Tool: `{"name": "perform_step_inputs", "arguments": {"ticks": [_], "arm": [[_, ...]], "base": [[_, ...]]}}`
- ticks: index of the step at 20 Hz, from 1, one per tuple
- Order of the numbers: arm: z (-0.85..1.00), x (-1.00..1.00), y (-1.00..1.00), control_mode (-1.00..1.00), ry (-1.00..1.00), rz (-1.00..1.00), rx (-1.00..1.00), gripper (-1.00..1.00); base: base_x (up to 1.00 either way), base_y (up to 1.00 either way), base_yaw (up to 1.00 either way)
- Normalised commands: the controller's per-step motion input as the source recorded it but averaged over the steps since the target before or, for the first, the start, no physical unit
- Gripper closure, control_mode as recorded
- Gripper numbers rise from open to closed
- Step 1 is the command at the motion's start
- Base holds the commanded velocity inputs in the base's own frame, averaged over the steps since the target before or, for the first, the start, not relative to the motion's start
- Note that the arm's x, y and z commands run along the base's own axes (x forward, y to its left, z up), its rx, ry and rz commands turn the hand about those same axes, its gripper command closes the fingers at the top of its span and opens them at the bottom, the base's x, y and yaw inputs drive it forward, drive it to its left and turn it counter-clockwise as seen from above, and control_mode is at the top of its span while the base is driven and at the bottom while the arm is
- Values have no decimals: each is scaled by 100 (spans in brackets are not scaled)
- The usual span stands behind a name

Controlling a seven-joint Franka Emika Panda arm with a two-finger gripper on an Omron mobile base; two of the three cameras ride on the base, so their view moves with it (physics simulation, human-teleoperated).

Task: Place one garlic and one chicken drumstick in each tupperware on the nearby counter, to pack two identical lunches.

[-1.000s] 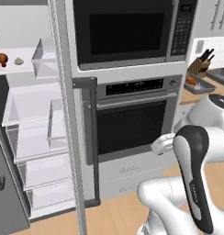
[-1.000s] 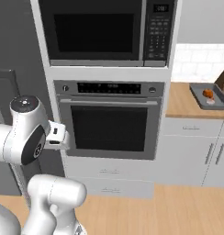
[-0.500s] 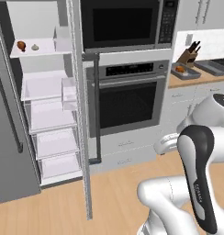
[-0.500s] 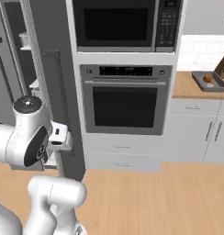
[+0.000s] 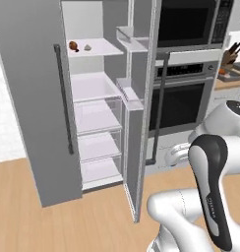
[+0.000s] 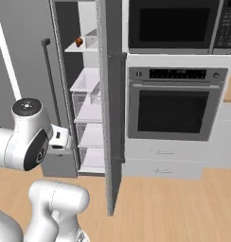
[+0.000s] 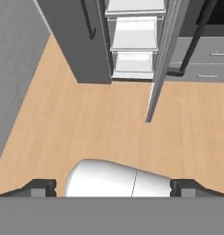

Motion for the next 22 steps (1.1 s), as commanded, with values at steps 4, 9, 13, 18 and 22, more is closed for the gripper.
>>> {"name": "perform_step_inputs", "arguments": {"ticks": [4, 9, 13, 18, 22], "arm": [[0, 0, 0, 100, 0, 0, 0, -100], [0, 0, 0, 100, 0, 0, 0, -100], [0, 0, 0, 100, 0, 0, 0, -100], [0, 0, 0, 100, 0, 0, 0, -100], [0, 0, 0, 100, 0, 0, 0, -100]], "base": [[28, 100, 0], [63, 77, -1], [99, 2, 0], [100, -13, 0], [81, -26, 3]]}}
